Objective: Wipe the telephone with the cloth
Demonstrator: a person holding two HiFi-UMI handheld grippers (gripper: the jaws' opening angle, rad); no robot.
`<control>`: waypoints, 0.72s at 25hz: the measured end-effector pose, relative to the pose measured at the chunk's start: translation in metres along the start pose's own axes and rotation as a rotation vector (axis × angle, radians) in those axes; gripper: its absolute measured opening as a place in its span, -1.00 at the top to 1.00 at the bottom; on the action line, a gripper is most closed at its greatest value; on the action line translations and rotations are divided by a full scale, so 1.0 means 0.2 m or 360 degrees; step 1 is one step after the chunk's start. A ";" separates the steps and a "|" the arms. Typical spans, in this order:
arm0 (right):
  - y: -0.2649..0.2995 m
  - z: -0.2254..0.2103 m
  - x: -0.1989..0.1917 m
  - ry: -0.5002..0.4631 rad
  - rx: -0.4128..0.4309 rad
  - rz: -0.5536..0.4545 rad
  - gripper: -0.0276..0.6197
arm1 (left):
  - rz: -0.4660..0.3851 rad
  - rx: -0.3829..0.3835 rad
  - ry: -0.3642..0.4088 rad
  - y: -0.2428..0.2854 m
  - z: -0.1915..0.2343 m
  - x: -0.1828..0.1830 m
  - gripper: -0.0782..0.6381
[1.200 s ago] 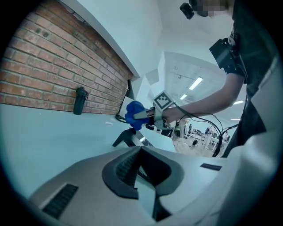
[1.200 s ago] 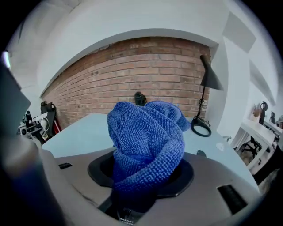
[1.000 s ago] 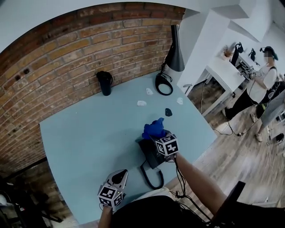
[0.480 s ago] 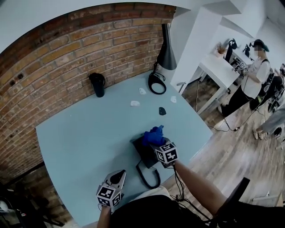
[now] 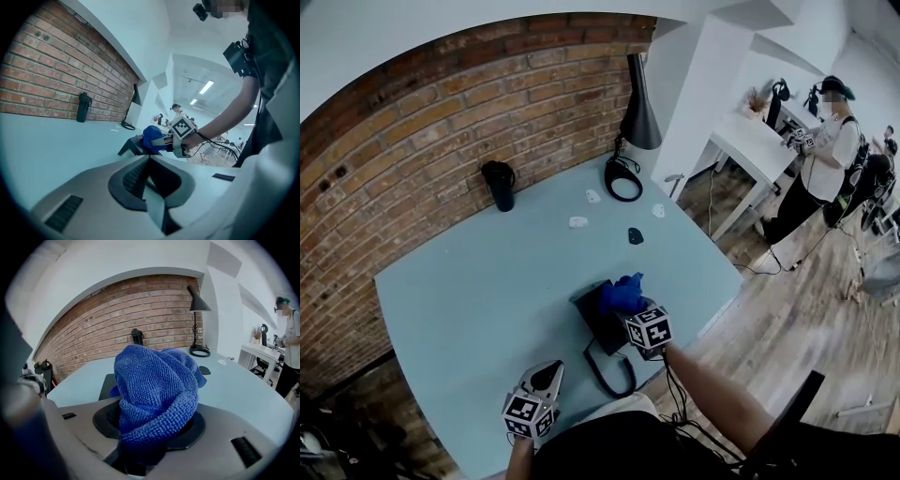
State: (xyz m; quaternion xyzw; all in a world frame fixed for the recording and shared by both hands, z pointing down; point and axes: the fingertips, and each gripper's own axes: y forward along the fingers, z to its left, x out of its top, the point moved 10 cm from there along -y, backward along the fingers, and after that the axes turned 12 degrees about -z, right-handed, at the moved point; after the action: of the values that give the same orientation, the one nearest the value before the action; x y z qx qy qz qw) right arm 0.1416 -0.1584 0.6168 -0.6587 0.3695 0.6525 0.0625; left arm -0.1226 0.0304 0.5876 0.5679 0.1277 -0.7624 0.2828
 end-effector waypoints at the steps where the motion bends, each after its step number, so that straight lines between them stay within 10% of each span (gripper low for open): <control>1: 0.00 0.00 0.00 0.0004 -0.0001 0.0000 0.25 | 0.0000 0.0001 0.0001 0.00 0.00 0.00 0.78; 18: -0.04 0.01 -0.04 -0.0068 0.0003 0.0022 0.25 | 0.0011 0.0000 -0.0003 0.00 0.00 0.00 0.78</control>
State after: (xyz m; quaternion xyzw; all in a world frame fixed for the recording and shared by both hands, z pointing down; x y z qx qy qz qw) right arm 0.1457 -0.1483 0.6199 -0.6420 0.3732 0.6665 0.0665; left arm -0.1220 0.0304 0.5880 0.5675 0.1256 -0.7620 0.2855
